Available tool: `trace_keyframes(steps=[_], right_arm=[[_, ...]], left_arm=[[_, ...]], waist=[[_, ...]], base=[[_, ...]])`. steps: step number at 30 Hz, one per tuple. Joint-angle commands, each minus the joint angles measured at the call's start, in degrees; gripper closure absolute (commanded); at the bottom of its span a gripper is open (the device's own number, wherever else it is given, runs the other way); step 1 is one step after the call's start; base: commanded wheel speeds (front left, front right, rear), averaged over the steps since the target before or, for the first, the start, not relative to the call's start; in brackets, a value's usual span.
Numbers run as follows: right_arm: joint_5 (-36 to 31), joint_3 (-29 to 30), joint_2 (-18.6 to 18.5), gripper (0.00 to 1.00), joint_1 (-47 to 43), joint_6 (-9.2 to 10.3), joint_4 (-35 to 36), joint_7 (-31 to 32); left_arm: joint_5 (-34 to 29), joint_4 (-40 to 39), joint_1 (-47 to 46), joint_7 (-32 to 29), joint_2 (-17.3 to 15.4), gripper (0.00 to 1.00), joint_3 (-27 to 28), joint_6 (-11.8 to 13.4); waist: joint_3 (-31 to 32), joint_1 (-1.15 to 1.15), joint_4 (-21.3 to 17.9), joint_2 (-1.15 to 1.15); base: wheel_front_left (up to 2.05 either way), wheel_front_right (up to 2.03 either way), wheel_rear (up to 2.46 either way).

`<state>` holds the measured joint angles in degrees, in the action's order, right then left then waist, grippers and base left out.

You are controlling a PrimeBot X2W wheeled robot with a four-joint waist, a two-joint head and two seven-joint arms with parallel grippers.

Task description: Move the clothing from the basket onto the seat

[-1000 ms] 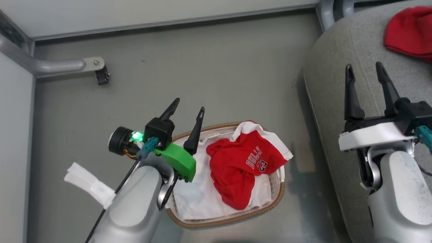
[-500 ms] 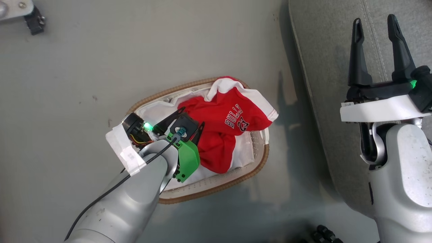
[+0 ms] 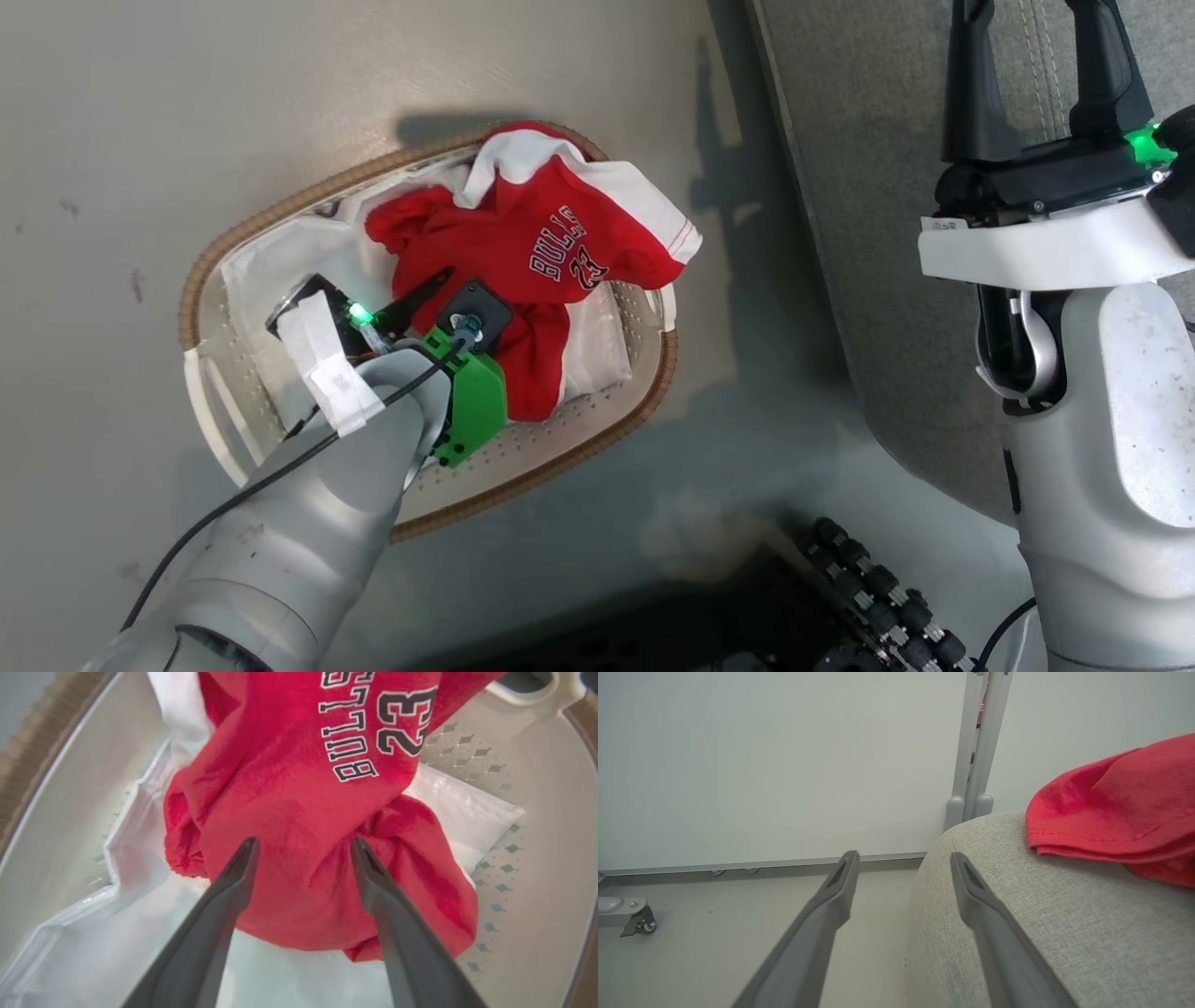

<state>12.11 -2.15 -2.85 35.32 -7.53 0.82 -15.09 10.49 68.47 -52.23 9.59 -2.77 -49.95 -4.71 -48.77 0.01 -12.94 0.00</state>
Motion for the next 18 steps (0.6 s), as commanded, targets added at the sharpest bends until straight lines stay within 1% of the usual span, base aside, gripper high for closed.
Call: trace_keyframes(steps=[1,6,7,8,9,11,15,18], right_arm=[[0.5,-0.2,-0.1,0.0,1.1,0.08,0.6,-0.1],[0.5,-0.5,-0.1,0.0,1.8,0.08,1.2,-0.1],[0.4,-0.4,-0.1,0.0,1.8,0.08,1.2,-0.1],[0.3,-0.4,-0.1,0.0,1.7,0.08,1.0,-0.1],[0.2,-0.4,-0.1,0.0,1.6,0.08,0.9,-0.1],[0.0,-0.5,-0.1,0.0,1.2,0.08,0.5,-0.1],[-0.6,-0.9,-0.1,0.0,0.7,0.08,-0.4,-0.1],[-1.2,-1.1,-0.1,0.0,0.4,0.08,-1.1,-0.1]], left_arm=[[-0.1,1.0,-1.7,0.1,-1.1,0.0,0.2,0.5],[0.9,3.0,-3.4,0.2,-1.5,0.0,0.7,1.5],[1.2,3.2,-3.6,0.4,-1.5,0.07,0.9,1.6],[1.4,3.4,-3.8,0.6,-1.4,0.8,0.9,1.6],[1.5,3.5,-3.8,0.9,-1.4,1.0,0.9,1.5],[2.0,3.7,-3.4,1.3,-1.3,1.0,1.0,1.3],[3.4,3.9,-2.2,2.8,-0.9,1.0,1.9,1.7],[4.9,2.8,-1.4,4.3,-0.6,1.0,2.7,1.7]], waist=[[-5.1,-0.01,-4.0,0.0],[-6.5,-0.01,-3.9,0.0],[-6.6,-0.01,-3.7,0.0],[-6.6,-0.01,-3.5,0.0],[-6.5,-0.01,-3.3,0.0],[-6.1,-0.01,-2.8,0.0],[-4.7,-0.01,-1.7,0.0],[-3.1,-0.01,-0.8,0.0]], base=[[0.0,0.0,0.0],[0.0,0.0,0.0],[0.0,0.0,0.0],[0.0,0.0,0.0],[0.0,0.0,0.0],[0.0,0.0,0.0],[0.0,0.0,0.0],[0.0,0.0,0.0]])
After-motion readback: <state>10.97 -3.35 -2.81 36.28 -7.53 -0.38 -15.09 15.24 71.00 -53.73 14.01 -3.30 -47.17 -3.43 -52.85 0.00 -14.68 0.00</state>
